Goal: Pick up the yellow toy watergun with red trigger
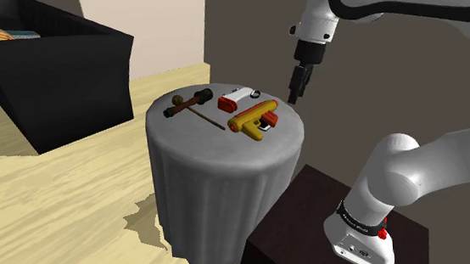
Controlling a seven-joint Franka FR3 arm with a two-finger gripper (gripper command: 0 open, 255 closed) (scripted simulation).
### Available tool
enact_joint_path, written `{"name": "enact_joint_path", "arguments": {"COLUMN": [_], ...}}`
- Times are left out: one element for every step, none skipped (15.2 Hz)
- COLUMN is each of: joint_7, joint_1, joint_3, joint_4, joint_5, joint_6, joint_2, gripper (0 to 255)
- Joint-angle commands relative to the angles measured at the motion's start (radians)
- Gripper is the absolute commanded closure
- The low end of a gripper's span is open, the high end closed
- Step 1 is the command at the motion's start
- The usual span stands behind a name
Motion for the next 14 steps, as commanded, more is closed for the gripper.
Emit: {"name": "enact_joint_path", "arguments": {"joint_7": [0.000, -0.009, -0.017, -0.026, -0.035, -0.044, -0.053, -0.062, -0.071, -0.081, -0.091, -0.102, -0.113, -0.124], "joint_1": [0.000, -0.008, -0.016, -0.023, -0.031, -0.038, -0.045, -0.052, -0.058, -0.064, -0.070, -0.075, -0.079, -0.083], "joint_3": [0.000, -0.012, -0.023, -0.035, -0.047, -0.059, -0.071, -0.084, -0.096, -0.109, -0.122, -0.135, -0.148, -0.162], "joint_4": [0.000, -0.017, -0.032, -0.047, -0.060, -0.072, -0.083, -0.092, -0.100, -0.106, -0.112, -0.116, -0.118, -0.119], "joint_5": [0.000, -0.005, -0.010, -0.014, -0.018, -0.021, -0.024, -0.026, -0.027, -0.028, -0.027, -0.026, -0.024, -0.020], "joint_6": [0.000, 0.036, 0.071, 0.107, 0.144, 0.180, 0.216, 0.253, 0.289, 0.326, 0.362, 0.398, 0.434, 0.469], "joint_2": [0.000, 0.011, 0.023, 0.036, 0.051, 0.068, 0.086, 0.105, 0.126, 0.148, 0.171, 0.195, 0.221, 0.248], "gripper": [0, 0, 0, 0, 0, 0, 0, 0, 0, 0, 0, 0, 0, 0]}}
